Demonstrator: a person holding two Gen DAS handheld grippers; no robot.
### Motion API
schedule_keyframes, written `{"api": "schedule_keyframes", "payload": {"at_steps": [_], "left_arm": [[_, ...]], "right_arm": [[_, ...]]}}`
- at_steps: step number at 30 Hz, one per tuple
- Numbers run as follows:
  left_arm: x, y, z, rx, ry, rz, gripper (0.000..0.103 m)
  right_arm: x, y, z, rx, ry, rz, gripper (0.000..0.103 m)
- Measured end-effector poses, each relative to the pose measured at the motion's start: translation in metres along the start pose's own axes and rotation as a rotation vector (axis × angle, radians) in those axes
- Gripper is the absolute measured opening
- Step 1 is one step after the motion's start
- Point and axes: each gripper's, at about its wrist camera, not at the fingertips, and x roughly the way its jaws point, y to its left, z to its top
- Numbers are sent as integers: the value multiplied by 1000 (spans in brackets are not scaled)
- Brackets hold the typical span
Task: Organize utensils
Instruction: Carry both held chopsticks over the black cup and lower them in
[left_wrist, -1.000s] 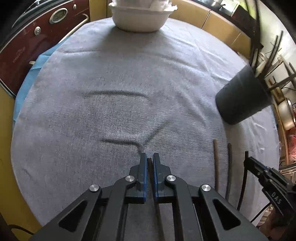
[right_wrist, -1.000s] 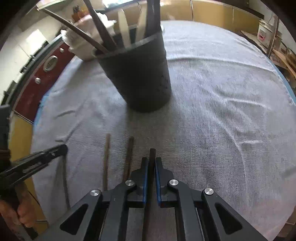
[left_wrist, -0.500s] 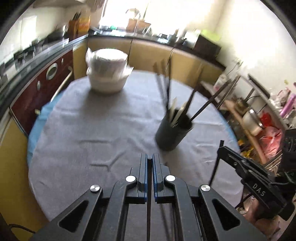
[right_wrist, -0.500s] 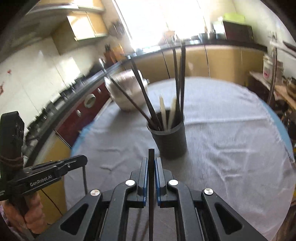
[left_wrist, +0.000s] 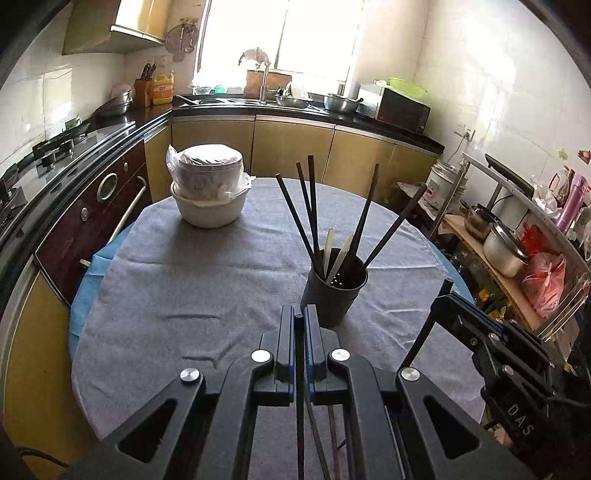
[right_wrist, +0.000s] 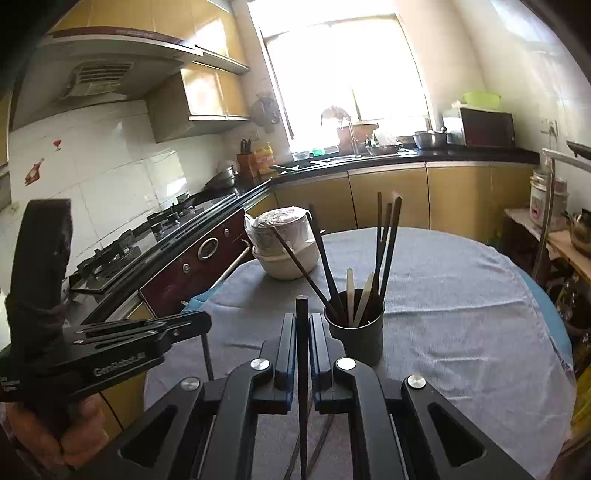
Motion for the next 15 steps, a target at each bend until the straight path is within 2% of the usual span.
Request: {"api": "schedule_keyframes", "payload": {"at_steps": [15], "left_arm": [[-7,-7,8,23,-26,42,5]], "right_arm": [[-7,-4,9,8,-30,0,7]]}}
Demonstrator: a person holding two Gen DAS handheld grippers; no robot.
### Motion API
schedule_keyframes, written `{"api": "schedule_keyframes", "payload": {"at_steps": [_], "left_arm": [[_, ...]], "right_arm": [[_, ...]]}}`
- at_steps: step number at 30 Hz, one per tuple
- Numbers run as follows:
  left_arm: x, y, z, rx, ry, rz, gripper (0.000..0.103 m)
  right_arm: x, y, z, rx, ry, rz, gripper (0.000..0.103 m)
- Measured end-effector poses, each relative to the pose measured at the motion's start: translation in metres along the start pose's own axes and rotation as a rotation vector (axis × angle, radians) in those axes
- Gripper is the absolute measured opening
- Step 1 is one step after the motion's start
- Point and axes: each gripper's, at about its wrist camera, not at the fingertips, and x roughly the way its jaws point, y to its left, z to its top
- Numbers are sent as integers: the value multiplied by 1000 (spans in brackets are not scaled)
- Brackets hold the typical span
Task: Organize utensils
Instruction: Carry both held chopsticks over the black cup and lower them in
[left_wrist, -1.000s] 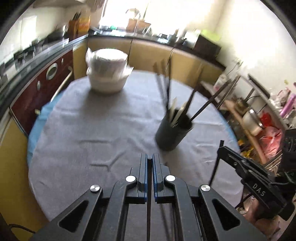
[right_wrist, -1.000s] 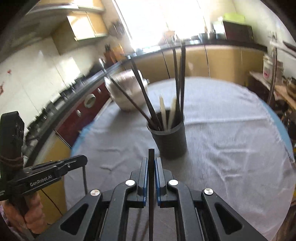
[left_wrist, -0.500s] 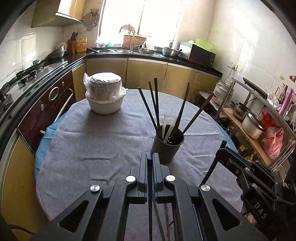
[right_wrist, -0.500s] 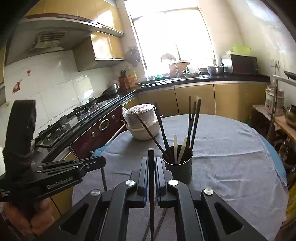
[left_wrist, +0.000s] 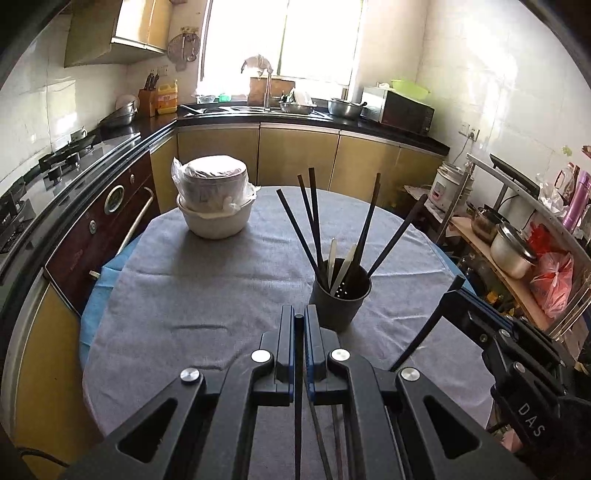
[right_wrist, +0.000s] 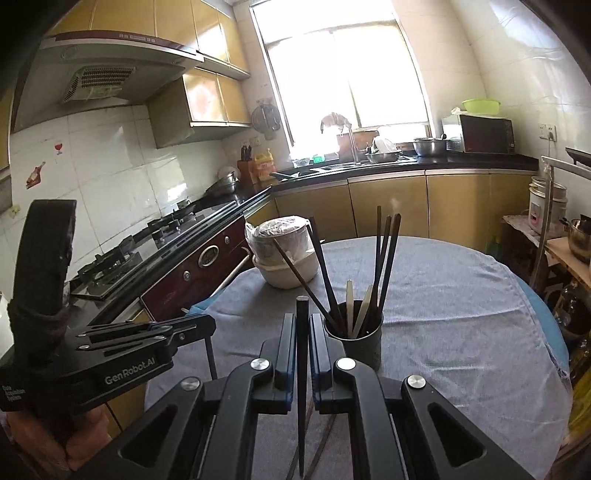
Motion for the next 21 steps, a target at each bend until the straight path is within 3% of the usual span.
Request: {"api": "schedule_keyframes", "payload": {"at_steps": [13,21], "left_arm": [[-11,-9,23,26,-30,-4,5],[-29,-17,67,50,-102,-18,5]], "right_arm": [[-15,-3,25,-12,-56,-1,7],[-15,-6,65,-23,-93,-18,7]]}}
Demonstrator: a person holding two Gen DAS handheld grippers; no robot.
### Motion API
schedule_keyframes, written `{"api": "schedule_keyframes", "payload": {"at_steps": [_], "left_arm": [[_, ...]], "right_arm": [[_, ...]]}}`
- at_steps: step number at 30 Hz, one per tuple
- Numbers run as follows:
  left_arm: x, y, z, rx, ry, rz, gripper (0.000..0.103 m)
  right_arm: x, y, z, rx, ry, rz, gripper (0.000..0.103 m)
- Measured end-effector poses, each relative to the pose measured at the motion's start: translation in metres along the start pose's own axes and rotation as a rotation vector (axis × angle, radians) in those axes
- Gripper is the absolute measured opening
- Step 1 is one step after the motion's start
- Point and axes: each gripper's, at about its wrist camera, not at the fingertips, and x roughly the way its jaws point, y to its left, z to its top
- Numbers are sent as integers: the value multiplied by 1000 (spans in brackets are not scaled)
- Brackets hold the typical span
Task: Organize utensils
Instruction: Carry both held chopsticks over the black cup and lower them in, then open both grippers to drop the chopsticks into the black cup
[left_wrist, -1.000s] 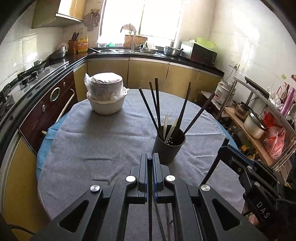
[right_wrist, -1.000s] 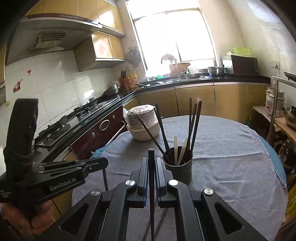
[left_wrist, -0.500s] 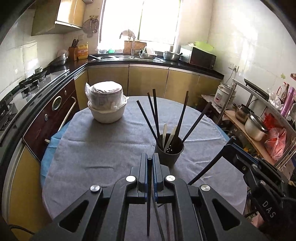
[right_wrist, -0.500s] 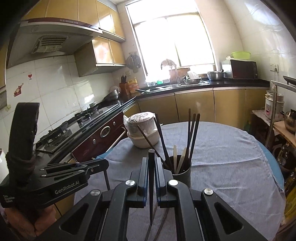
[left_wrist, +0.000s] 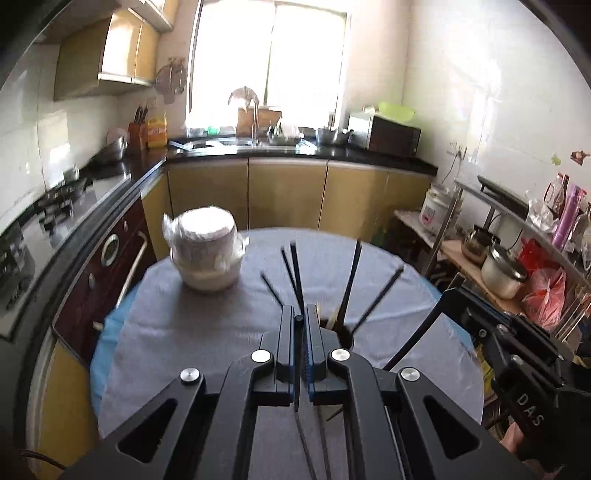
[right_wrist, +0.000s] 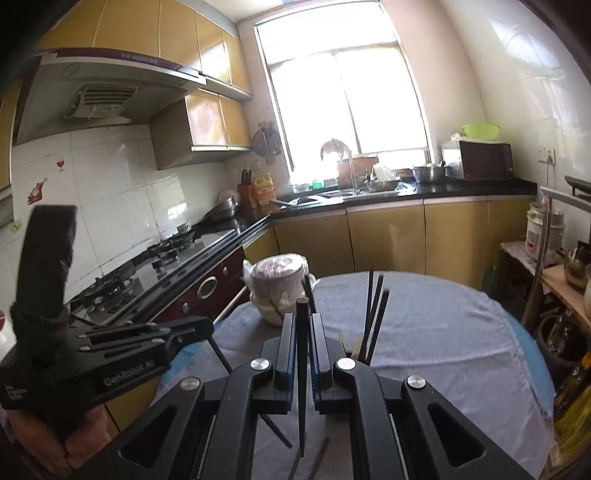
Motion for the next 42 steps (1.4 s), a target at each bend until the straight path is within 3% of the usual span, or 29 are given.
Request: {"api": "schedule_keyframes", "payload": {"at_steps": [8,15,19,24,25,27,28,29,32,35,42], "left_arm": [[-11,-4,64,-31,-126,-74,5],[10,-4,81,-81,-203,-90,5],[52,0,63,-106,-127,-73,5],[84,6,29,-87,46,-70,6],[81,6,23,-75,59,-65,8],[67,6,9,-37,59,-48,29],[55,5,-2,-8,49,-9,56],[47,4,-9,10,40,18,75],[15,0,-41,71,3,131,79],[-6,0,-74,69,35,206,84],[-56,1,-127,-2,42,326,84]], "right_arm": [[13,-4,47,-6,-74,-47,7],[39,-12,70,-1,-125,-120,7],[70,-25,60,21,-64,-145,7],[102,-47,28,94,118,-118,8],[101,-52,23,109,132,-114,9],[93,-64,10,158,170,-102,21],[87,-71,3,183,177,-88,25],[80,-74,-2,195,177,-81,30],[49,-76,-26,189,186,-77,38],[16,-68,-51,190,204,-48,57],[-50,-18,-90,112,220,-58,57]]}}
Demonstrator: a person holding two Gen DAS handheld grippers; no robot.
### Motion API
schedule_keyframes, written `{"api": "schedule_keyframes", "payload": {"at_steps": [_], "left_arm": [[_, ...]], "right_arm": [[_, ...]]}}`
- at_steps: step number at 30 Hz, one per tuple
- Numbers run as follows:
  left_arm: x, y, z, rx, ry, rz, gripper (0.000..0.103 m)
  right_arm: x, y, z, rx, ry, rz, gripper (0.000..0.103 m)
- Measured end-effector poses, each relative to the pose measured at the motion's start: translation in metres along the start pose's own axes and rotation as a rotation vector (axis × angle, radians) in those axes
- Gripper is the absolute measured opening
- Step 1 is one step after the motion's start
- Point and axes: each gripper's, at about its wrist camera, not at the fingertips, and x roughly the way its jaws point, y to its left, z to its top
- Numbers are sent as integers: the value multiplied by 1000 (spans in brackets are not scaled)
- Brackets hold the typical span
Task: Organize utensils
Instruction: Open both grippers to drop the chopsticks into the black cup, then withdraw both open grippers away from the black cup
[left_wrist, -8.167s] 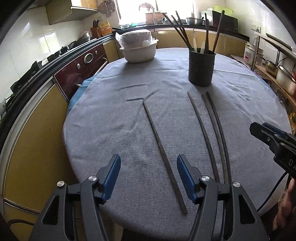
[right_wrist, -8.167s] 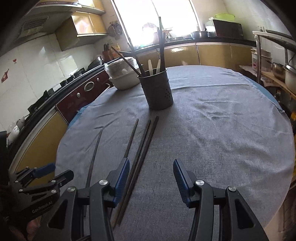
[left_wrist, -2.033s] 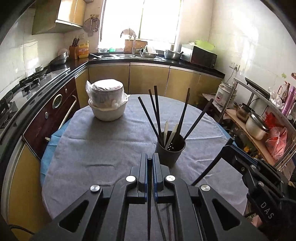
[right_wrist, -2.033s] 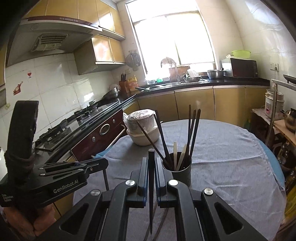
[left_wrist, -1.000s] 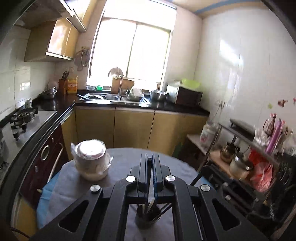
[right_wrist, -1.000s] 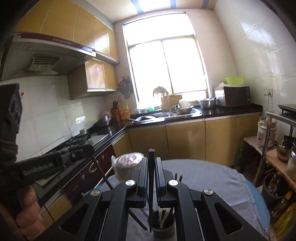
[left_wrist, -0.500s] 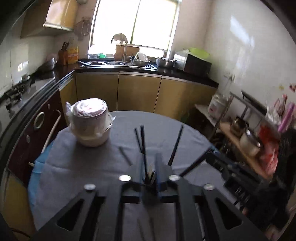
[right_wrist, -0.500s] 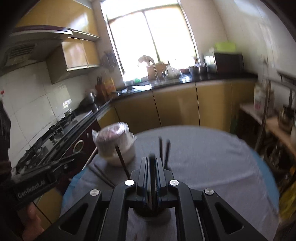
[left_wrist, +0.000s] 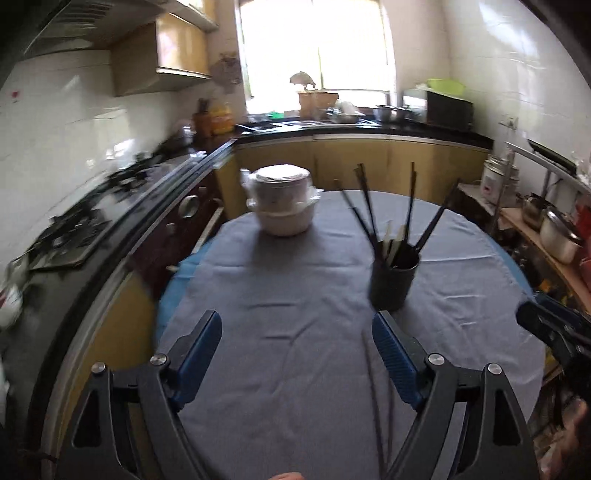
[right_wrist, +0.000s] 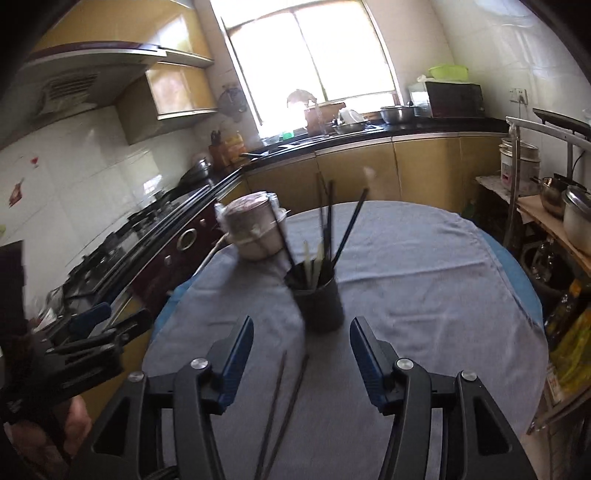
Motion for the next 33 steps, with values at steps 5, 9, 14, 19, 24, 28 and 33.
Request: {"api": "schedule_keyframes", "payload": {"at_steps": [5,9,14,19,24,28,33], "left_arm": [[-29,8,-19,-20,-34,62,84],[-50,11,-34,-11,-63,87,84],[-66,10,-43,-13,-77,64,85],[-72,8,-49,-6,-80,55,85],[-69,7,-53,-2,-72,57,85],[-67,6,-54,5,-68,55,85],[-65,8,-52,6,-73,65,85]], "right_arm": [[-29,21,-27,-14,0,-69,58],[-47,28,-43,-9,-1,-97,58],[-60,39,-53,-27,-14,-131,58],[-68,45,-59,-41,-21,-181,58],[-68,44,-65,-46,-3,-212,58],[-65,43,-65,-50,6,-215,58],[-63,43,-63,-53,0,-221,58]]}}
